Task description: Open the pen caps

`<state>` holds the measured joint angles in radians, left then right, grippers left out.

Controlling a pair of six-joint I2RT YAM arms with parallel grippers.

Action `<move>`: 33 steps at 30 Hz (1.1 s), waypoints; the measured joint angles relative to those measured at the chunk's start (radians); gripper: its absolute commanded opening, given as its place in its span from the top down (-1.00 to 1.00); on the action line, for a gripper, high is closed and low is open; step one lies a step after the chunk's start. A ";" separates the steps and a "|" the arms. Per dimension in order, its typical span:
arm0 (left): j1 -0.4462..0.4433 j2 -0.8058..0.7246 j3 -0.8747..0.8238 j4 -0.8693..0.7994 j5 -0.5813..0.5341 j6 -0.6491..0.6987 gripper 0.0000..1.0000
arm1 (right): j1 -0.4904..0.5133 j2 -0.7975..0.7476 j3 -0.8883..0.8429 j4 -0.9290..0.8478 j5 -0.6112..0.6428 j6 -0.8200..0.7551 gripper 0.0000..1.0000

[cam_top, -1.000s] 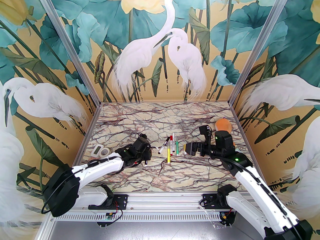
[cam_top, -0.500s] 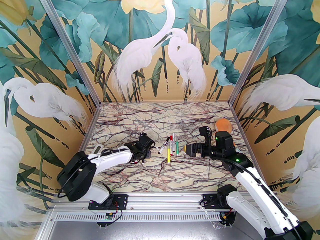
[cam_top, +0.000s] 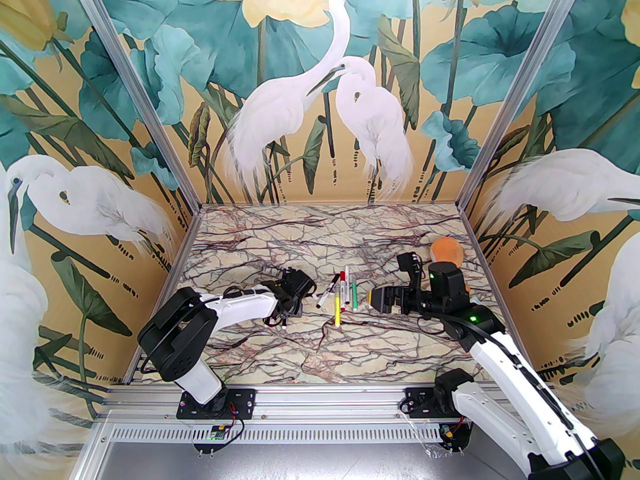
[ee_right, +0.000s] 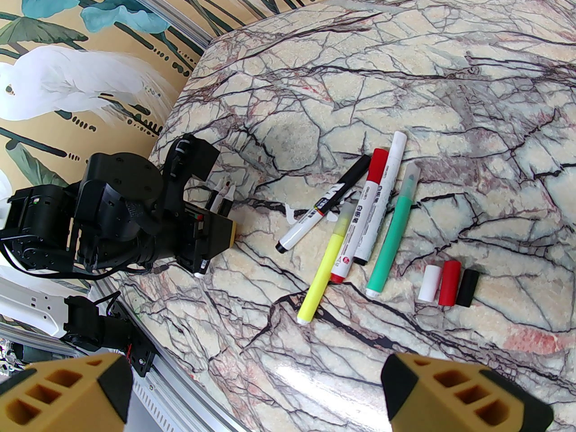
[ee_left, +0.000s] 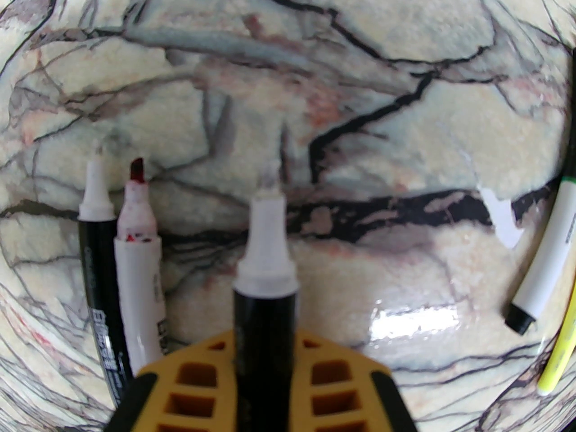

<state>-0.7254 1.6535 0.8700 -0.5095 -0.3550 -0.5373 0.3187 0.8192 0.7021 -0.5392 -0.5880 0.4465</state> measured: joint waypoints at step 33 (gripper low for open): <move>0.000 -0.065 0.307 -0.105 0.315 0.142 0.09 | 0.000 0.003 0.000 -0.009 0.011 0.000 -0.99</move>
<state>-0.7258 1.5887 1.1770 -0.6140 -0.0399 -0.3950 0.3187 0.8223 0.7021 -0.5484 -0.5770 0.4465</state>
